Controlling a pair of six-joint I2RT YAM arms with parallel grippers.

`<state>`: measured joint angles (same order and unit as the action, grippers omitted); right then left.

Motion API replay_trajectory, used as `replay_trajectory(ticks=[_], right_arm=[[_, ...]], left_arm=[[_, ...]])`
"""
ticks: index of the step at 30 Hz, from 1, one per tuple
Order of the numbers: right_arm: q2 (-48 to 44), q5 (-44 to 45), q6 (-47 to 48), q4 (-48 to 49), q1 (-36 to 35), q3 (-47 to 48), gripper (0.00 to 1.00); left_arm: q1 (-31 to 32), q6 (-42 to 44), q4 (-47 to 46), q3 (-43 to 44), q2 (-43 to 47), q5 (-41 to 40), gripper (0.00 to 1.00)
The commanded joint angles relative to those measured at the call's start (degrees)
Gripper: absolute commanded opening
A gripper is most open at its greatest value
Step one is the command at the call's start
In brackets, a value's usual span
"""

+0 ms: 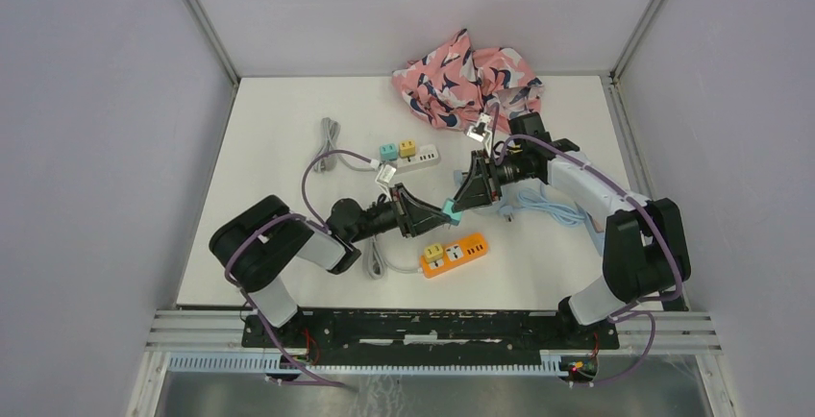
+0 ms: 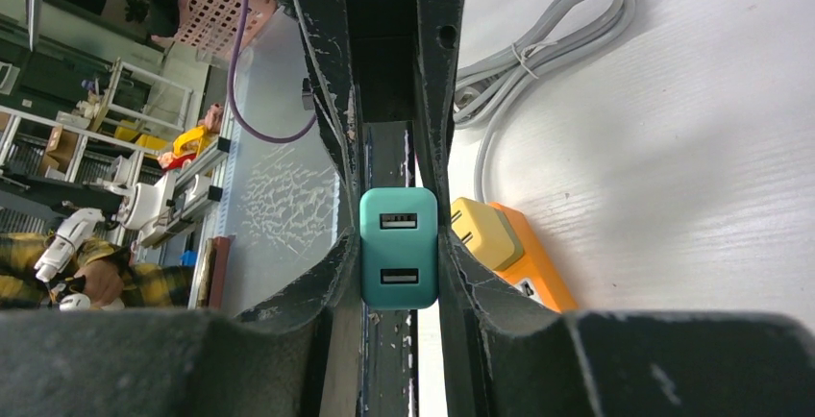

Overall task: Pull the plug off the socket
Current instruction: Place the plug at the center of the board.

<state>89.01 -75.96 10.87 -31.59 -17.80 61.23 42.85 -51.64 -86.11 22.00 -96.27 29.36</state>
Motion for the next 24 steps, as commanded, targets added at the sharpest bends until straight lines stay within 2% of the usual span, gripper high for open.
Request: replay_trajectory(ticks=[1, 4, 6, 7, 9, 12, 15, 18, 24], right_arm=[[-0.11, -2.36, -0.11, 1.49, 0.22, 0.82, 0.03], [-0.19, -2.19, 0.3, 1.05, 0.22, 0.93, 0.17], [-0.32, -1.97, 1.17, 0.11, 0.21, 1.18, 0.31], [-0.49, -1.66, 2.62, -1.38, 0.25, 1.55, 0.43], [-0.78, -0.48, 5.95, -5.04, 0.23, 2.58, 0.6], [-1.27, 1.99, 11.07, -10.27, 0.33, 4.31, 0.76], [-1.96, 3.83, 12.04, -10.99, 0.39, 4.65, 0.81], [-2.18, 4.79, 12.36, -11.06, 0.62, 4.54, 0.82], [-2.0, 5.54, 12.88, -11.3, 0.69, 4.52, 0.82]], left_arm=[[0.17, -1.89, -6.44, 2.03, -1.93, 2.84, 0.19], [0.02, -2.42, -9.12, 1.18, -2.58, 2.79, 0.04], [-0.47, -2.26, -9.43, 0.24, -2.07, 2.32, 0.03], [-0.87, -2.07, -9.46, -0.45, -1.57, 1.94, 0.03], [-2.26, -1.79, -9.5, -2.31, -0.17, 1.19, 0.03], [-5.85, -3.45, -9.43, -5.85, 2.01, -0.32, 0.03], [-11.97, -7.08, -9.2, -10.08, 2.82, -1.69, 0.03], [-21.1, -11.0, -9.19, -13.53, 2.01, 0.3, 0.03], [-35.93, -21.0, -10.54, -15.01, -5.62, 5.56, 0.03]])
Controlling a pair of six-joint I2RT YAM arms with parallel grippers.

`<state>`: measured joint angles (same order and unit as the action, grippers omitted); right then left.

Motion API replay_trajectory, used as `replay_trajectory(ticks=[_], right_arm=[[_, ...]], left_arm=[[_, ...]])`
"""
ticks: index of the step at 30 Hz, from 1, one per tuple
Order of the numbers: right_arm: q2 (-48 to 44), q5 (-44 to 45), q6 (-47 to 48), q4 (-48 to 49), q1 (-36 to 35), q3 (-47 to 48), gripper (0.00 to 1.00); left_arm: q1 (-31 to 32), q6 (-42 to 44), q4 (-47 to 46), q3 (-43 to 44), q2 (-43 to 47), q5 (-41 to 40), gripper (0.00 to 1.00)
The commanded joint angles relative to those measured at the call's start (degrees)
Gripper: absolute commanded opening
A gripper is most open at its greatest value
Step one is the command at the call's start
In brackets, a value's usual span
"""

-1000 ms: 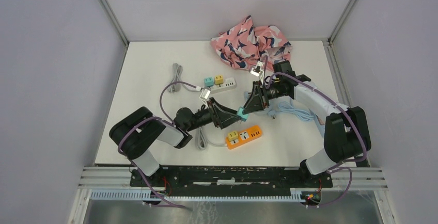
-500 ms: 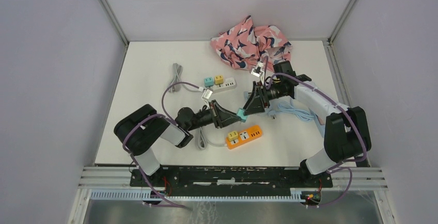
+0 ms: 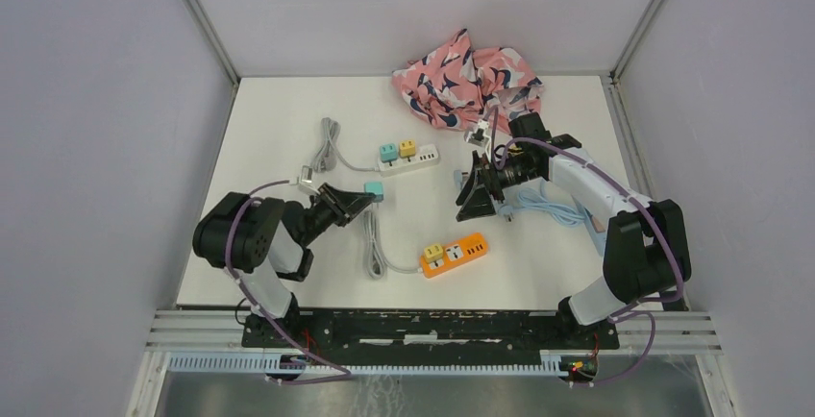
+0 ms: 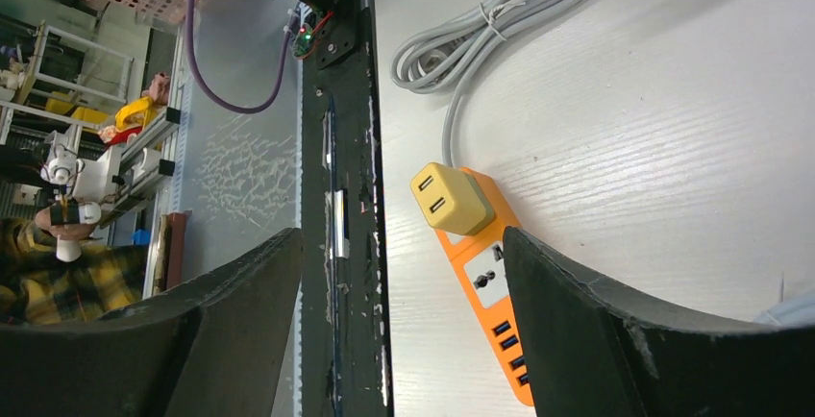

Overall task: Pull the plug off the socket
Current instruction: Place the plug at the center of the board.

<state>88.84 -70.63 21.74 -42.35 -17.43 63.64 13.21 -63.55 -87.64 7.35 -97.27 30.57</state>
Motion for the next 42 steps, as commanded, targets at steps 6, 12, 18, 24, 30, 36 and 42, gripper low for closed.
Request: replay_trajectory(ticks=[6, 12, 18, 24, 30, 36, 42], right_arm=[[-1.68, 0.63, 2.42, -0.75, 0.44, 2.14, 0.82], [-1.32, 0.71, 2.58, -0.82, 0.49, 2.25, 0.82], [-1.39, 0.69, 2.85, -1.0, 0.54, 2.26, 0.82], [-1.46, 0.67, 3.18, -1.34, 0.56, 2.33, 0.82], [-1.69, 0.6, 3.83, -2.08, 0.56, 2.58, 0.82], [-2.48, 0.55, 4.36, -2.48, 0.72, 2.71, 0.82], [-2.91, 0.54, 4.99, -3.12, 0.75, 2.89, 0.82]], left_arm=[[-15.74, -11.65, -11.56, -0.5, -11.24, 8.51, 0.03], [-19.02, -11.47, -9.44, -2.61, -11.34, 1.97, 0.03], [-19.33, -10.49, 6.67, -0.04, -9.21, -1.89, 0.04], [-19.72, -2.66, 39.1, 6.03, 4.1, -10.83, 0.11], [-19.72, -0.97, 57.4, 11.45, 10.41, -17.62, 0.43], [-19.77, 1.6, 68.98, 18.34, 8.11, -16.09, 0.87], [-19.76, 2.41, 77.57, 18.69, 13.47, -20.47, 0.96]])
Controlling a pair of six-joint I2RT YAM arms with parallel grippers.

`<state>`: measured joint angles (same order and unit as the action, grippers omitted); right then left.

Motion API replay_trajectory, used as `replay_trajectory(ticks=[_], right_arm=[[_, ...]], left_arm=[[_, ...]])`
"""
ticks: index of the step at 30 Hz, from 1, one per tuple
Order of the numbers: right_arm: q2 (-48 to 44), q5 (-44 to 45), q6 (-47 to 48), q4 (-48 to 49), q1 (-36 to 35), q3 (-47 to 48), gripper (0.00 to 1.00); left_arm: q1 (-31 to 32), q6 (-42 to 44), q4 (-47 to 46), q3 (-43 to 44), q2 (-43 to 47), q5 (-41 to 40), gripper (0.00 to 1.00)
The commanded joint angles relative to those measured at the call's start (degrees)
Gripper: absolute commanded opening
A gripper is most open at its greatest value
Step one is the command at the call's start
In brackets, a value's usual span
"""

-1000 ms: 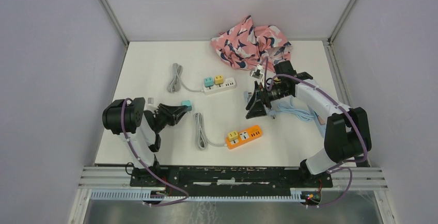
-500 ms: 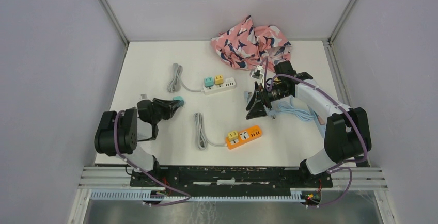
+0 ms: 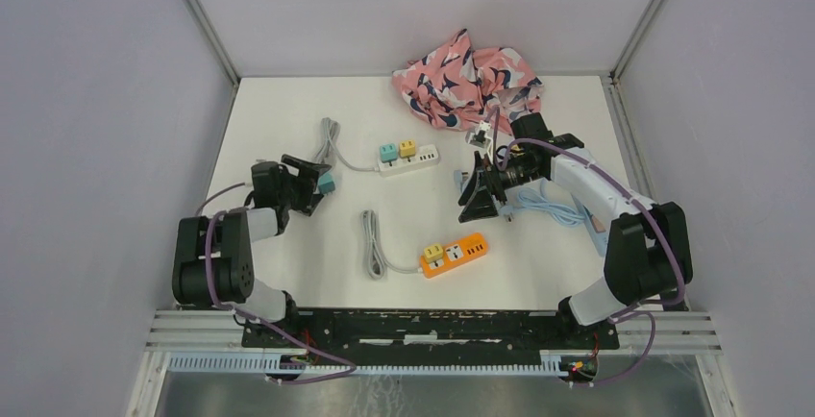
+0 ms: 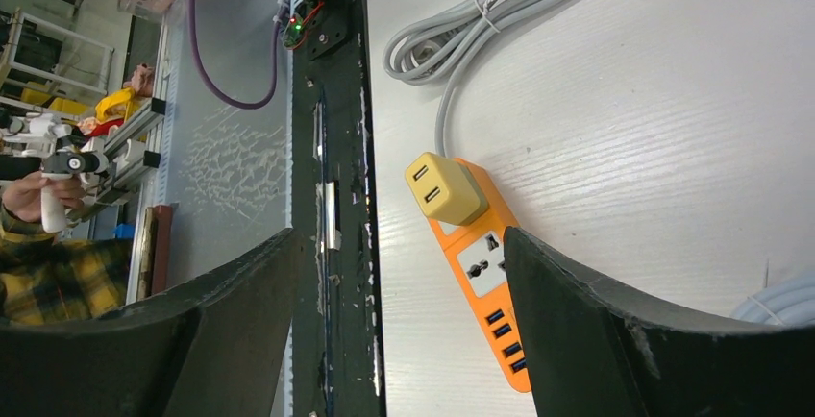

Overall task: Pull the plug off the socket
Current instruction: Place the plug at the center of the board.

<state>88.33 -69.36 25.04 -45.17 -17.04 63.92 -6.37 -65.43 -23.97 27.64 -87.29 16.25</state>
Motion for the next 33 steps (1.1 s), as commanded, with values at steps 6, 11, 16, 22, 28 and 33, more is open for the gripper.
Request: replay_trajectory(ticks=[6, 11, 16, 22, 28, 33], right_arm=[[-2.89, -0.28, 2.75, -0.87, 0.43, 2.66, 0.82], [-3.52, 0.0, 3.88, -1.49, 0.43, 2.73, 0.82], [-4.46, 0.17, 5.1, -1.51, 0.5, 2.22, 0.82], [-4.94, -0.13, 6.41, -1.85, 0.56, 1.96, 0.82], [-5.4, -0.38, 8.19, -2.38, 0.47, 1.59, 0.82], [-5.44, -1.1, 11.6, -4.16, 0.56, 1.51, 0.82]], left_arm=[[-0.14, 6.22, 22.13, -2.48, 17.71, -15.17, 0.99], [-0.22, 6.17, 23.49, -2.92, 24.6, -14.76, 0.99], [-0.21, 5.71, 20.08, -4.08, 28.31, -10.69, 0.99], [-0.15, 5.81, -5.78, -12.42, 30.15, 5.62, 0.99], [0.44, 8.46, -15.21, -13.58, 30.83, 15.09, 0.99], [8.89, 16.83, -13.26, -12.25, 36.62, 13.03, 0.99]])
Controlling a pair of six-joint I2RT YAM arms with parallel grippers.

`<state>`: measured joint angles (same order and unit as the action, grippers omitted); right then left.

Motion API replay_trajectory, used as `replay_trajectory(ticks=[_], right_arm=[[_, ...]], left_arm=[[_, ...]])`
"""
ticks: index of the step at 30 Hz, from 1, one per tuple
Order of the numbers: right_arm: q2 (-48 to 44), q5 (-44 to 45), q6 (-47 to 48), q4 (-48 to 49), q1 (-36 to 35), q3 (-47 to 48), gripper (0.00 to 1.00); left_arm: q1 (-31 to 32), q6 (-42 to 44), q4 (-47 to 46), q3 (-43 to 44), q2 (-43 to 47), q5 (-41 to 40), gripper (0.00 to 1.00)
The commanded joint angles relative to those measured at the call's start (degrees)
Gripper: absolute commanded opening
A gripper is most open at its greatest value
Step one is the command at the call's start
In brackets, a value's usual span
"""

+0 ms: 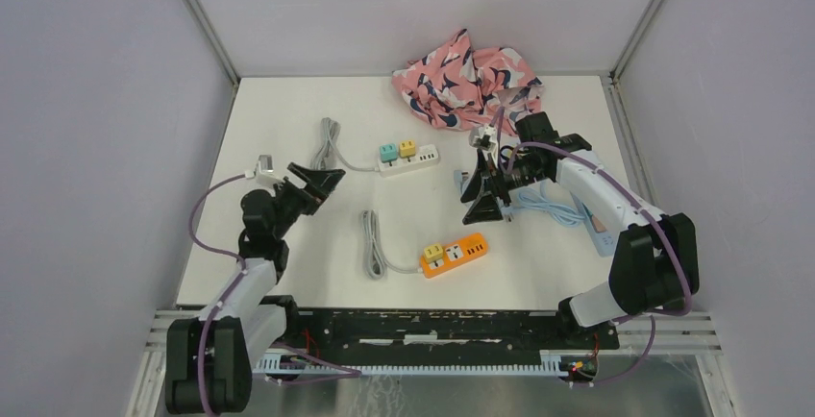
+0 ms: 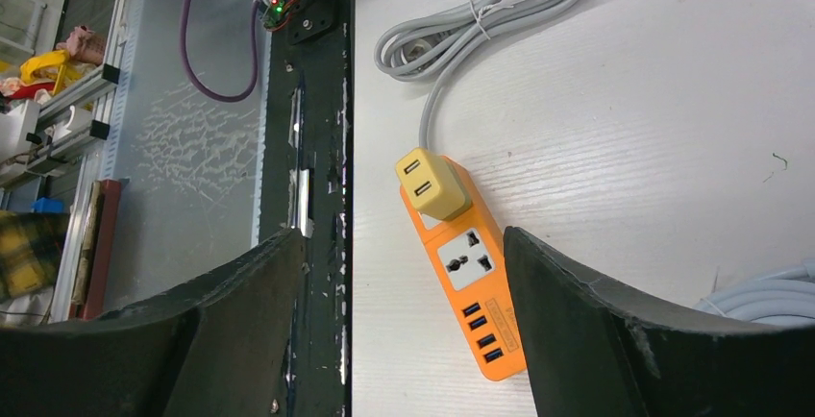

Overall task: Pull the plug off the socket
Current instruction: Place the plug at the center of the board.

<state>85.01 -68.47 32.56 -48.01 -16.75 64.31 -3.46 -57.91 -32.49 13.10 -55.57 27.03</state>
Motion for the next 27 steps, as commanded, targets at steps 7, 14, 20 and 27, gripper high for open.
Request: replay_trajectory(ticks=[7, 14, 20, 27], right_arm=[[-2.84, -1.93, 8.93, -3.61, 0.25, 0.75, 0.82], [-3.46, -2.21, 16.43, -7.37, 0.19, 0.11, 0.82], [-4.64, -3.08, 25.73, -9.9, -0.06, -2.25, 0.82], [-5.72, 1.66, 30.91, -9.18, -4.32, -4.64, 0.82]], left_arm=[[19.39, 21.75, -2.37, 5.83, 9.26, -1.53, 1.0], [19.68, 16.54, -14.11, 1.38, 9.01, 0.52, 0.99], [19.64, 14.34, -25.22, -2.99, 7.46, 2.07, 0.98], [19.91, 13.92, -30.68, -4.13, 3.77, 5.73, 0.98]])
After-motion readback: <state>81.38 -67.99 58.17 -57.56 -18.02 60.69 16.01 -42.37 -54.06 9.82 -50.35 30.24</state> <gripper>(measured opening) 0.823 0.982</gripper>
